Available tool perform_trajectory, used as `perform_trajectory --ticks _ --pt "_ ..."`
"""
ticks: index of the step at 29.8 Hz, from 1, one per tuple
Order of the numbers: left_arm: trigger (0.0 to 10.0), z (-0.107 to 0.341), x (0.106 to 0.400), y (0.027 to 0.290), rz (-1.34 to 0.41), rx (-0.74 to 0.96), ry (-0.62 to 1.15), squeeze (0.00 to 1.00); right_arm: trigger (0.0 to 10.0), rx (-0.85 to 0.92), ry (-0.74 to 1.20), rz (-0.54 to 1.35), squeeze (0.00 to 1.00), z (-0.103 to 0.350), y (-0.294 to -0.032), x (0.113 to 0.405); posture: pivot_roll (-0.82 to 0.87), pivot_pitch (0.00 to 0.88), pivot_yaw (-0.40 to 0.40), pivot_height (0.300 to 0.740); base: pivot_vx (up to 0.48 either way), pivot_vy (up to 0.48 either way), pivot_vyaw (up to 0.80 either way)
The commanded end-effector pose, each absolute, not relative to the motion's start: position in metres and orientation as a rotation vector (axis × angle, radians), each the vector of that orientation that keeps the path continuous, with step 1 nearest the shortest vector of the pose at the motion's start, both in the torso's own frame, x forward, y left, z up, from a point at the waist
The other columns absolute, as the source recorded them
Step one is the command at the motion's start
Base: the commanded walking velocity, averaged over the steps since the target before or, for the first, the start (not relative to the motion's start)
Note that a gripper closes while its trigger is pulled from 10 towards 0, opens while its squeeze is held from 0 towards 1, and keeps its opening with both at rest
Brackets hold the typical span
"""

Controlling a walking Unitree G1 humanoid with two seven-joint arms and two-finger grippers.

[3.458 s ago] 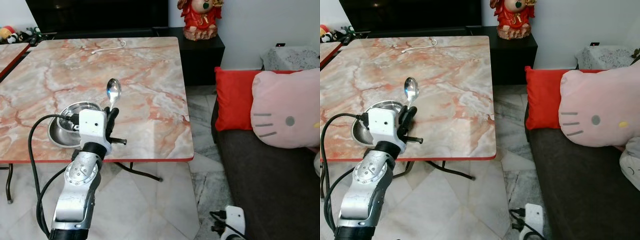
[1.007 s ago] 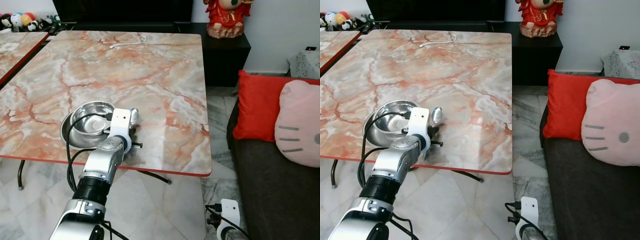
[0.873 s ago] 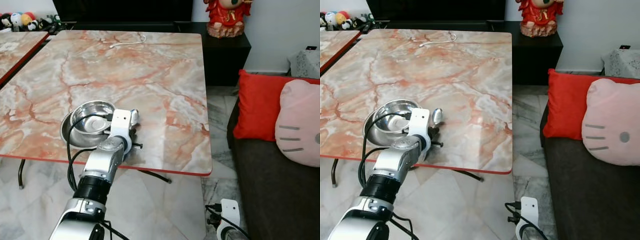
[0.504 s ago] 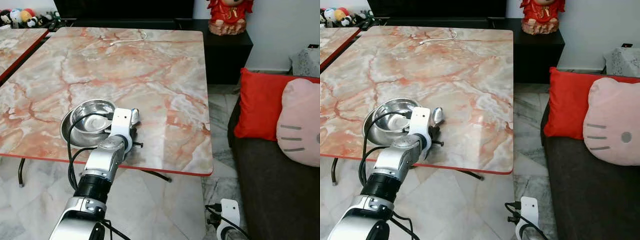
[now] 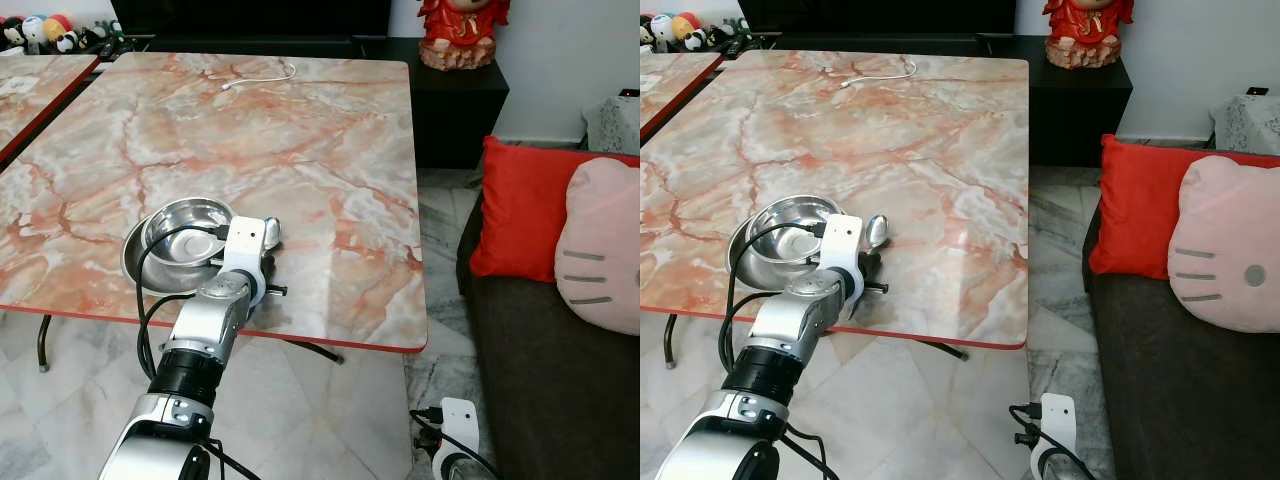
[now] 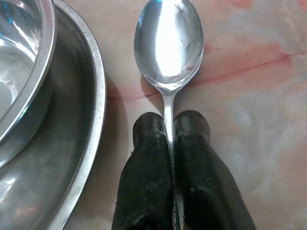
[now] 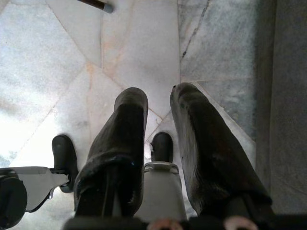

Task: Setting the table

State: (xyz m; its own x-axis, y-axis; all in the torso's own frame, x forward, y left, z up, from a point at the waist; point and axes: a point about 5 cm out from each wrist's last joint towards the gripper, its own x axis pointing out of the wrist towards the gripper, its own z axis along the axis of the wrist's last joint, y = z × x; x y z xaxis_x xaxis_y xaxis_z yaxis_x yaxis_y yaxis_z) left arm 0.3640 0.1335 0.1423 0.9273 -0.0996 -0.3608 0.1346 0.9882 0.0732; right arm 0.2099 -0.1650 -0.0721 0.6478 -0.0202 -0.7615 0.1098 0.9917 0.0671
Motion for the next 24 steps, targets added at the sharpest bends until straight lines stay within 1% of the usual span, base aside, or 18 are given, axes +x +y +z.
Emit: perform_trajectory --ticks 1,12,13,14,21,22,24 --pt "10.0 0.1453 0.3657 0.1367 -0.109 0.129 0.352 0.28 10.0 0.111 0.882 -0.072 0.00 -0.0748 -0.1631 0.2057 0.03 0.138 0.024 0.740 0.000 0.000 0.00" --pt "10.0 0.1435 0.3647 0.1345 -0.099 0.140 0.350 0.28 10.0 0.112 0.884 -0.072 0.00 -0.0751 -0.1631 0.2050 0.03 0.142 0.024 0.740 0.000 0.000 0.00" --pt "10.0 0.1435 0.3646 0.1343 -0.099 0.139 0.350 0.35 10.0 0.111 0.884 -0.072 0.00 -0.0751 -0.1632 0.2050 0.03 0.142 0.024 0.740 0.000 0.000 0.00" --pt "10.0 0.1435 0.3646 0.1343 -0.098 0.136 0.350 0.35 10.0 0.111 0.884 -0.072 0.00 -0.0752 -0.1632 0.2049 0.03 0.143 0.023 0.740 0.000 0.000 0.00" --pt "10.0 0.1434 0.3643 0.1339 -0.096 0.116 0.348 0.34 10.0 0.109 0.886 -0.071 0.00 -0.0754 -0.1634 0.2046 0.03 0.143 0.022 0.740 0.000 0.000 0.00" --pt "10.0 0.1434 0.3644 0.1337 -0.098 0.116 0.347 0.46 10.0 0.109 0.886 -0.071 0.00 -0.0754 -0.1635 0.2046 0.03 0.143 0.022 0.740 0.000 0.000 0.00" --pt "10.0 0.1444 0.3645 0.1326 -0.102 0.116 0.344 0.44 10.0 0.108 0.886 -0.071 0.00 -0.0754 -0.1637 0.2046 0.03 0.142 0.022 0.740 0.000 0.000 0.00"
